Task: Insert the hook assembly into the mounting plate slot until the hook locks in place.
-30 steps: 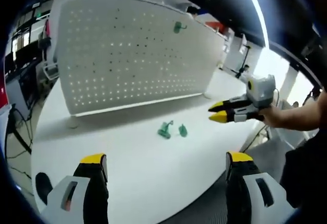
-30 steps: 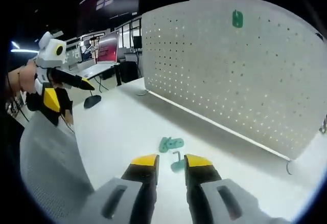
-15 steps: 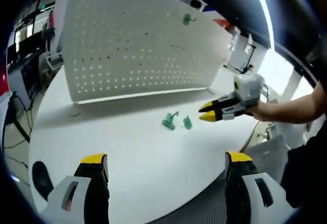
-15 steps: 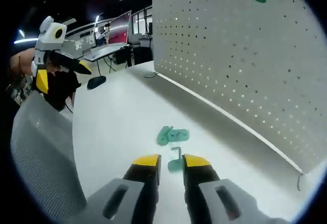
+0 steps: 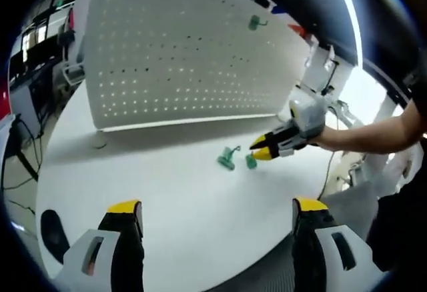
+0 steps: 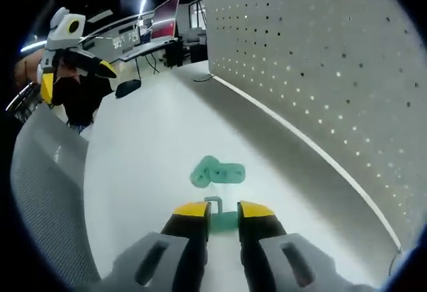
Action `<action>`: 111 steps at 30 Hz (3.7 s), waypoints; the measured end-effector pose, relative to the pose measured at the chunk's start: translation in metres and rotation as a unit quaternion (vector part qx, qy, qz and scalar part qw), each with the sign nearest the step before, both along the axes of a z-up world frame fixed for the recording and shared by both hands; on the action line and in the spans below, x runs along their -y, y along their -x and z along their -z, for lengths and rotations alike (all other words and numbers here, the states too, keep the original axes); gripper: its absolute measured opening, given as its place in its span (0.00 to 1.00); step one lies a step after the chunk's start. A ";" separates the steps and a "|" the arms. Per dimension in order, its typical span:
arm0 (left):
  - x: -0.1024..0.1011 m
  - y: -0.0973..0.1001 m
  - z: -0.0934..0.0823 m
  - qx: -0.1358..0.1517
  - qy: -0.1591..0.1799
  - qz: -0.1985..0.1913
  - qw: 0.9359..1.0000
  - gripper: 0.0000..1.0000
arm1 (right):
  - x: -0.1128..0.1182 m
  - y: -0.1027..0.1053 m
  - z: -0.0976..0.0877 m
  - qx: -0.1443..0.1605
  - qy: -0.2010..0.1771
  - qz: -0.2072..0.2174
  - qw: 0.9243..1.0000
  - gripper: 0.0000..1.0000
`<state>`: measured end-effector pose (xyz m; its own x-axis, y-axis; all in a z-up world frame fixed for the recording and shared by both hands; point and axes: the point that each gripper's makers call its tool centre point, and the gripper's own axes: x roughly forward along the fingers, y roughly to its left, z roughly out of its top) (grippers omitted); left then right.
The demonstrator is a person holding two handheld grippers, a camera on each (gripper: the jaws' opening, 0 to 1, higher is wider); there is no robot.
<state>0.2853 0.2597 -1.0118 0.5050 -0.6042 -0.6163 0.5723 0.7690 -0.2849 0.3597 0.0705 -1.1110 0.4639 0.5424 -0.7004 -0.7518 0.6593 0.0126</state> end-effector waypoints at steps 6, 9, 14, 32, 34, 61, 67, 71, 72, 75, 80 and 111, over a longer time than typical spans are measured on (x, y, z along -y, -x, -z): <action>0.000 0.002 0.004 -0.007 -0.001 -0.002 1.000 0.92 | -0.011 -0.003 0.004 0.004 0.007 -0.034 0.999 0.10; 0.000 0.002 0.005 -0.008 -0.001 -0.003 1.000 0.92 | -0.017 -0.005 0.004 0.000 0.006 -0.050 0.999 0.08; -0.002 0.003 0.005 -0.009 -0.001 -0.006 1.000 0.92 | -0.022 -0.003 0.005 -0.011 0.022 -0.077 0.997 0.02; -0.003 0.001 -0.002 0.001 0.000 -0.007 1.000 0.92 | -0.015 0.005 -0.008 -0.052 -0.035 0.014 0.998 0.00; -0.003 0.002 -0.003 0.003 -0.002 -0.004 1.000 0.92 | -0.014 0.004 -0.012 -0.053 -0.039 0.020 0.998 0.00; 0.025 -0.014 -0.051 0.049 0.027 0.020 0.998 0.90 | -0.070 -0.015 -0.160 0.043 -0.281 0.164 0.945 0.00; 0.035 -0.018 -0.063 0.044 0.064 0.010 0.997 0.88 | -0.080 -0.007 -0.181 0.052 -0.308 0.169 0.935 0.00; 0.042 -0.021 -0.065 0.041 0.074 0.005 0.996 0.82 | -0.096 0.006 -0.195 0.061 -0.326 0.151 0.931 0.00; 0.043 -0.023 -0.066 0.038 0.086 -0.008 0.996 0.80 | -0.099 0.008 -0.196 0.062 -0.324 0.148 0.932 0.00; 0.052 -0.025 -0.069 0.016 0.131 -0.023 0.991 0.70 | -0.109 0.018 -0.201 0.058 -0.341 0.148 0.926 0.00; 0.058 -0.026 -0.072 0.010 0.151 -0.033 0.988 0.57 | -0.121 0.029 -0.207 0.064 -0.357 0.146 0.921 0.00; 0.060 -0.022 -0.094 -0.036 0.269 -0.065 0.960 0.04 | -0.138 0.046 -0.236 0.106 -0.392 0.140 0.903 0.00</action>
<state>0.3077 0.2000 -0.9178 0.5664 -0.7793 -0.2680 0.4452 0.5630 -0.6962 0.3132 0.2088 -0.8754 0.7376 0.6745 -0.0326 -0.5978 0.6746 0.4331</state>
